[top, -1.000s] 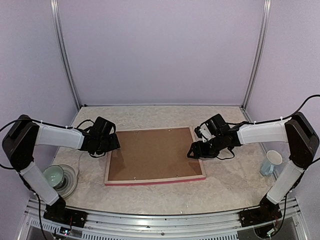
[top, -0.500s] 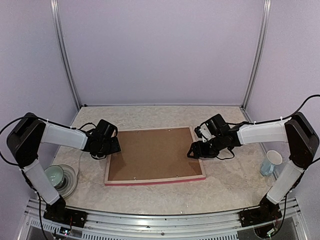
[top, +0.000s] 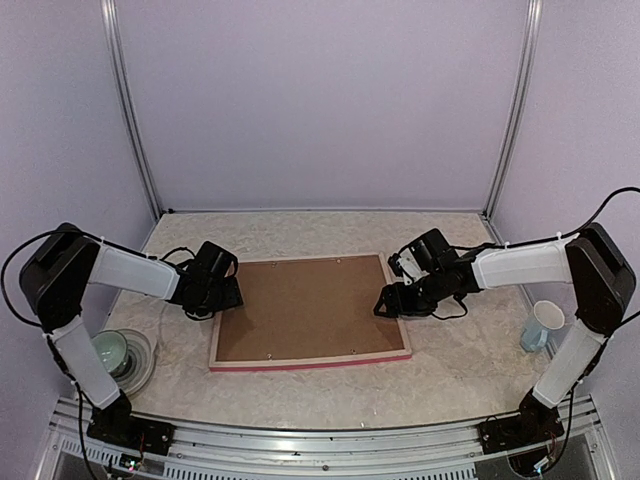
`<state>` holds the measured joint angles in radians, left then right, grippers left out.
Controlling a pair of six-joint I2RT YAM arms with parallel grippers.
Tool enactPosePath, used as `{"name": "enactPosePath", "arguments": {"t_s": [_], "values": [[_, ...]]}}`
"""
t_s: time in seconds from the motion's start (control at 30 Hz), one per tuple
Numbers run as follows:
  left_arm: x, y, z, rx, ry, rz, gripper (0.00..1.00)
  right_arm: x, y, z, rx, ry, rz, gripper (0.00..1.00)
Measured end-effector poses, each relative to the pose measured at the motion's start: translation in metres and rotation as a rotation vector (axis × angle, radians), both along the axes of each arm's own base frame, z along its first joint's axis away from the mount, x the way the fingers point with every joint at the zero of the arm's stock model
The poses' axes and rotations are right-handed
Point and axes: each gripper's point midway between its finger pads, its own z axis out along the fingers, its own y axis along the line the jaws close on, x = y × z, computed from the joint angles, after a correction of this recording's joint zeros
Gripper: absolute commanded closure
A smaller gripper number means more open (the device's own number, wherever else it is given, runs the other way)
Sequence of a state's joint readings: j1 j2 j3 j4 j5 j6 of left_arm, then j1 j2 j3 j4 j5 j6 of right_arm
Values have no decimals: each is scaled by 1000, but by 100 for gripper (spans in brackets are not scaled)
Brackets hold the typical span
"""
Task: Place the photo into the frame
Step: Press the fastener onto the backboard.
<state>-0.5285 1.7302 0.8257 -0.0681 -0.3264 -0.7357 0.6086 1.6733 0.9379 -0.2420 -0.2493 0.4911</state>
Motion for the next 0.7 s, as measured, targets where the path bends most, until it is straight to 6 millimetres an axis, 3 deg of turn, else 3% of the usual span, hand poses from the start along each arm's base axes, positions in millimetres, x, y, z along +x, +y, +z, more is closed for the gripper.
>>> {"name": "enactPosePath", "arguments": {"t_s": [0.3,0.7], "values": [[1,-1,0,-15,-6,9,47,1,0,1,-3,-7,0,29],[1,-2,-1,-33,-22,15,56,2,-1,1,-6,-8,-2,29]]}}
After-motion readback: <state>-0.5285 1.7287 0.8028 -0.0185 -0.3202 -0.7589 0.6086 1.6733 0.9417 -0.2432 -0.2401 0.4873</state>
